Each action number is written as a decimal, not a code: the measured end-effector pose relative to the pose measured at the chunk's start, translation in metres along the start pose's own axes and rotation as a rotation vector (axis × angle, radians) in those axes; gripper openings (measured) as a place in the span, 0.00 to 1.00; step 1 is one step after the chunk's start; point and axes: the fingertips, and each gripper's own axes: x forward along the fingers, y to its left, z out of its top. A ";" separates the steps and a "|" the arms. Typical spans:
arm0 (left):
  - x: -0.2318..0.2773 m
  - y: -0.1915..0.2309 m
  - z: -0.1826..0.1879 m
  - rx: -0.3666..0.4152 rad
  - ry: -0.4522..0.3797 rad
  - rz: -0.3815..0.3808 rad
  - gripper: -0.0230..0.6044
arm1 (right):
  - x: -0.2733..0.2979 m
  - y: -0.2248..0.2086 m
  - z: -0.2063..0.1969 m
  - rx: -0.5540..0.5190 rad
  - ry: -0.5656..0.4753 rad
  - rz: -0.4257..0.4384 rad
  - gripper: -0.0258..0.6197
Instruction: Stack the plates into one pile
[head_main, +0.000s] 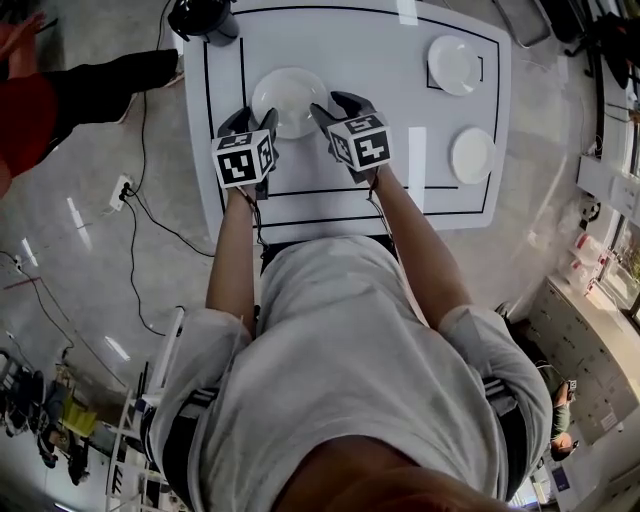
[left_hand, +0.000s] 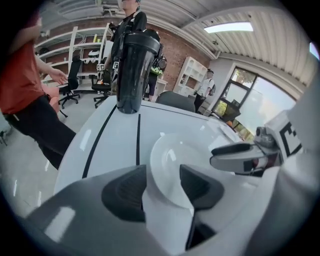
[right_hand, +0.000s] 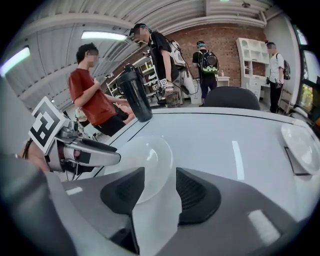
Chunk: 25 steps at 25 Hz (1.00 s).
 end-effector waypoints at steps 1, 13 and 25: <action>0.001 0.000 0.001 0.003 0.001 0.002 0.37 | 0.002 -0.001 0.000 -0.003 0.006 -0.003 0.35; 0.002 -0.007 -0.001 0.020 0.010 -0.002 0.37 | 0.004 0.005 -0.002 0.010 0.001 0.006 0.35; -0.009 -0.018 0.011 0.034 -0.044 0.003 0.30 | -0.021 0.000 0.019 -0.019 -0.101 -0.038 0.30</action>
